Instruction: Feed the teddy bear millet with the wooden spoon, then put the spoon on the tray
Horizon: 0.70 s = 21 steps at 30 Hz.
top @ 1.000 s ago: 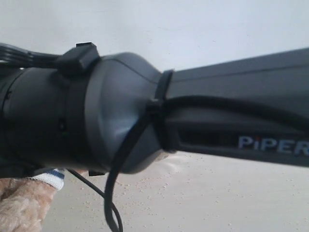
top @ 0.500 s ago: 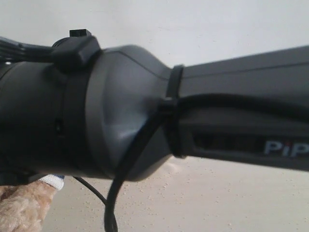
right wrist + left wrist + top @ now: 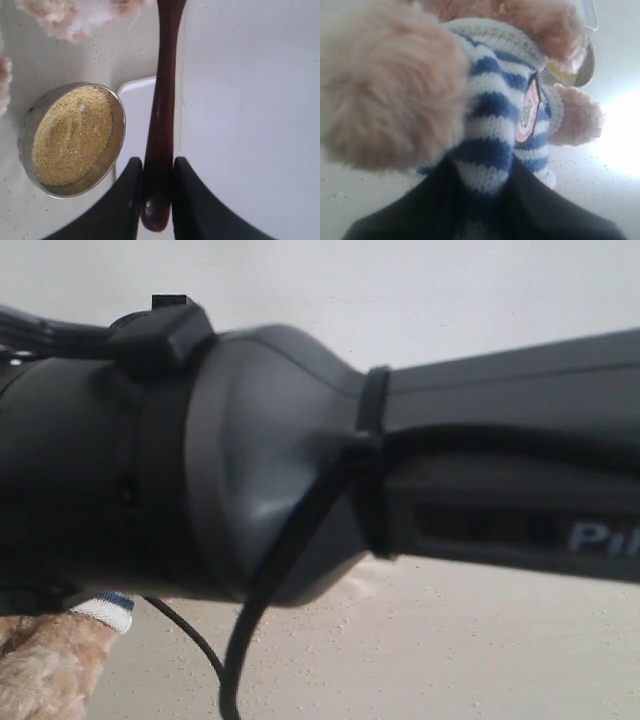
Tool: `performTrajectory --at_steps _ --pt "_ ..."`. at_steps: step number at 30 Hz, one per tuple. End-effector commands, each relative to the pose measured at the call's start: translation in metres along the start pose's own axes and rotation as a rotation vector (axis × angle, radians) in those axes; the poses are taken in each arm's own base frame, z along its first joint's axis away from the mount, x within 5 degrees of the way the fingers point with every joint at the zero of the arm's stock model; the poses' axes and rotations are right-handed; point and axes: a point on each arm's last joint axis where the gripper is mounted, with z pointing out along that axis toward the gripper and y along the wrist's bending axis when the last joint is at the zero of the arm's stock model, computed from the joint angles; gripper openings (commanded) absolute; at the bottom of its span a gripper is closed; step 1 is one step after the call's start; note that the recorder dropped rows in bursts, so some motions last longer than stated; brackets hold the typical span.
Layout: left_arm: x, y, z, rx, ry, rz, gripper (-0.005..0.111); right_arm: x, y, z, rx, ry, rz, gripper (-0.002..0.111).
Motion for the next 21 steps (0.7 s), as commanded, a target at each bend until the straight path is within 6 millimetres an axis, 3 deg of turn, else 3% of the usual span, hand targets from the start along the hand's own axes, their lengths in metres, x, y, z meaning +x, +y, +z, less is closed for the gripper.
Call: performTrajectory --at_steps 1,8,12,21 --pt "0.000 -0.002 -0.001 0.012 -0.012 -0.001 0.005 0.016 -0.018 0.006 -0.053 0.037 0.204 0.014" --pt "0.000 -0.002 -0.001 0.012 -0.012 -0.001 0.005 0.044 -0.033 0.028 -0.256 0.134 0.430 0.014" --pt "0.000 -0.002 -0.001 0.012 -0.012 -0.001 0.005 0.058 -0.041 0.037 -0.258 0.170 0.463 0.014" --pt "0.000 -0.002 -0.001 0.012 -0.012 -0.001 0.005 0.101 -0.010 0.063 -0.297 0.338 0.382 0.014"
